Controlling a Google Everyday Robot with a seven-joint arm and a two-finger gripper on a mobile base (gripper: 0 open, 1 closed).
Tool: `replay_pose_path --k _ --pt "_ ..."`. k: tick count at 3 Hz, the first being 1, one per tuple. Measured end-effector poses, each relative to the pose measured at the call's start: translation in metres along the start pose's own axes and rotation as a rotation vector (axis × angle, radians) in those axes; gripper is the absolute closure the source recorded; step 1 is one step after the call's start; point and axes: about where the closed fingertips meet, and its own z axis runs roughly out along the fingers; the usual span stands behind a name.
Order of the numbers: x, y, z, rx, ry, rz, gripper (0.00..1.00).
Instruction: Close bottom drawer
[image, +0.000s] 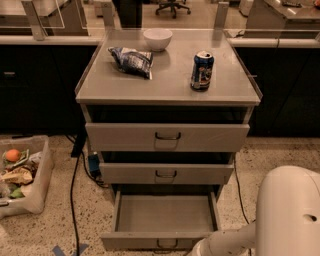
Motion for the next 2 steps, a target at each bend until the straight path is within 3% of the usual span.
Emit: replay_pose_path --k 1,2 --pt "-0.001 -0.001 0.003 0.0 -0.002 0.004 1.0" --pt "-0.02 -0.012 0.024 -0.002 -0.043 0.028 1.0"
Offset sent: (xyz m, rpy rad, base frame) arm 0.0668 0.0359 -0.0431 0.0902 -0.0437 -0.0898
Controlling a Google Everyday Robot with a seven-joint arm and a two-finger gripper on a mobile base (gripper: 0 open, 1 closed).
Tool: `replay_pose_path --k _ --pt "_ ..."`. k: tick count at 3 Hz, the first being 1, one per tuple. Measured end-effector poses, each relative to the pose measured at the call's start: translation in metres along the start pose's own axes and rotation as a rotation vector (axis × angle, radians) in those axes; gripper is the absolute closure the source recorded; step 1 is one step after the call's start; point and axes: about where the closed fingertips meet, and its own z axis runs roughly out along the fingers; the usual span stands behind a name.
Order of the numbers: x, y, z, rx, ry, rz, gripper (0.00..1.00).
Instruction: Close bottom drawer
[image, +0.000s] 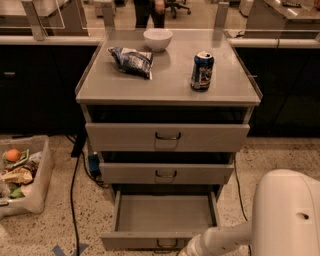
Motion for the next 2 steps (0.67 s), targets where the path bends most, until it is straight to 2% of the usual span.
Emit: replay_pose_path --k 1,2 --pt "-0.0311 -0.0294 0.0242 0.028 -0.061 0.039 1.0" --pt "-0.031 -0.0291 0.0248 0.029 -0.06 0.04 1.0"
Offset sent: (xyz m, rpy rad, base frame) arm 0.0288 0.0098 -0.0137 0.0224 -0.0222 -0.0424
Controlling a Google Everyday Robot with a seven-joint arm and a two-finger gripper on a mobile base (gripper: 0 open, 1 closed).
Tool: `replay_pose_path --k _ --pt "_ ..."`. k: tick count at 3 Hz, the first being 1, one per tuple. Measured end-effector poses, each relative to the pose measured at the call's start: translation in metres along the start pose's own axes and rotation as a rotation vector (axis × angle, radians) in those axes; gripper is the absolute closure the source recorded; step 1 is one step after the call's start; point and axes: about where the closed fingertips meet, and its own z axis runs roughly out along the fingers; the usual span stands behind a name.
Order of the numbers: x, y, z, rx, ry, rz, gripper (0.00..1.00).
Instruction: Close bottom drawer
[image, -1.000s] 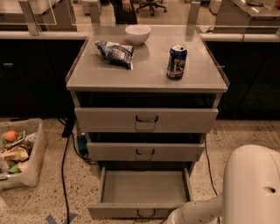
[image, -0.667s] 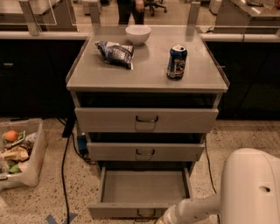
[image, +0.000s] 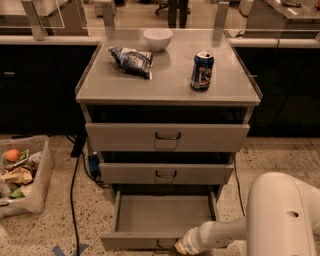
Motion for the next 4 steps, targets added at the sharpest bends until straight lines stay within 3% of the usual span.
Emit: replay_pose_path --k 2,3,4 --pt "-0.008 -0.029 0.022 0.06 -0.001 0.052 1.0" --pt "-0.025 -0.052 0.034 0.123 -0.03 0.092 1.0" --pt "-0.025 -0.052 0.034 0.123 -0.03 0.092 1.0"
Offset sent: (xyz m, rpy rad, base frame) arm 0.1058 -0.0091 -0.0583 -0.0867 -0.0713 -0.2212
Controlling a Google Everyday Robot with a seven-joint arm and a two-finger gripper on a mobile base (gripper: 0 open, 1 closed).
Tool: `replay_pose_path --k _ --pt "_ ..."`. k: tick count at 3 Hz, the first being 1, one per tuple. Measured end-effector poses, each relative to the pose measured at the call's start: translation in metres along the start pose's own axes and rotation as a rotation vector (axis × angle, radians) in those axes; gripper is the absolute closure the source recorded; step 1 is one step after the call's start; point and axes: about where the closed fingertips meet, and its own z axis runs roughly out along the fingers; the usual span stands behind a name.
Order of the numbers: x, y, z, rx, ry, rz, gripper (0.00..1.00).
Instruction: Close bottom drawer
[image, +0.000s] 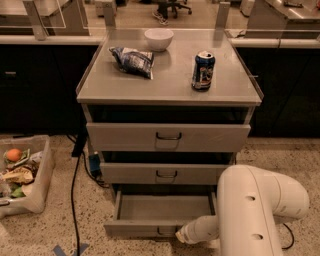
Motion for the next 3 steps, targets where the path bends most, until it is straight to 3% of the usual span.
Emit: replay_pose_path --k 1,2,3 --pt "-0.002 -0.003 0.0 -0.02 -0.027 0.027 1.0" --pt "-0.005 -0.014 -0.006 -0.031 -0.071 -0.012 1.0" --pt "-0.014 -0.027 -0.004 0.033 -0.106 -0.102 1.0"
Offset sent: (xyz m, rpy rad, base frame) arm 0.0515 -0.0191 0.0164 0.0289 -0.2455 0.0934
